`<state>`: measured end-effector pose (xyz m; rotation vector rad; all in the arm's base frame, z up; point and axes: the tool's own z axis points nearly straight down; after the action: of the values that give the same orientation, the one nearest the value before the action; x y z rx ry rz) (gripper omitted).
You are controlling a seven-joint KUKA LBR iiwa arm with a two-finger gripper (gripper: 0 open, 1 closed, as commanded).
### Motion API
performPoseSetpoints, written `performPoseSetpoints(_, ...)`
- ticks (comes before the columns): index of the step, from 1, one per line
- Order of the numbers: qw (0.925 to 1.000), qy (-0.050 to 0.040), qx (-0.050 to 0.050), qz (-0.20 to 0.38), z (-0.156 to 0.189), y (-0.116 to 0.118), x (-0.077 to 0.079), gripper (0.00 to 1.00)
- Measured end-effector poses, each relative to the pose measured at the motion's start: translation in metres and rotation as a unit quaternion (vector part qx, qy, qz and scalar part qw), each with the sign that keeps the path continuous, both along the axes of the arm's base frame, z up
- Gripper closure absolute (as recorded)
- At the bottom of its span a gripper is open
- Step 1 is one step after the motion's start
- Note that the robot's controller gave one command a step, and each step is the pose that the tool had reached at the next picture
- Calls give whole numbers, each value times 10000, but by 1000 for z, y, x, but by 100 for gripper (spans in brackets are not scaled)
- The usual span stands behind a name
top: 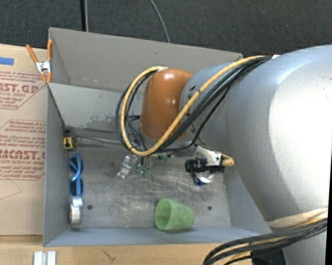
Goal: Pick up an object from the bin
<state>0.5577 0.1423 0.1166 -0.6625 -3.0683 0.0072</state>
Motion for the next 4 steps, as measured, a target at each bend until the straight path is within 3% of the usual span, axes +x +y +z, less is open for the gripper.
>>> performPoseSetpoints(1, 10000, -17, 16, 14, 1, 3, 1, 0)
performPoseSetpoints(2, 9926, -3, 10, -1217, -9, -21, -44, 0)
performPoseSetpoints(3, 9982, -32, 7, 592, -13, -66, 13, 0)
performPoseSetpoints(4, 9988, -3, 9, 492, -24, -155, 23, 0)
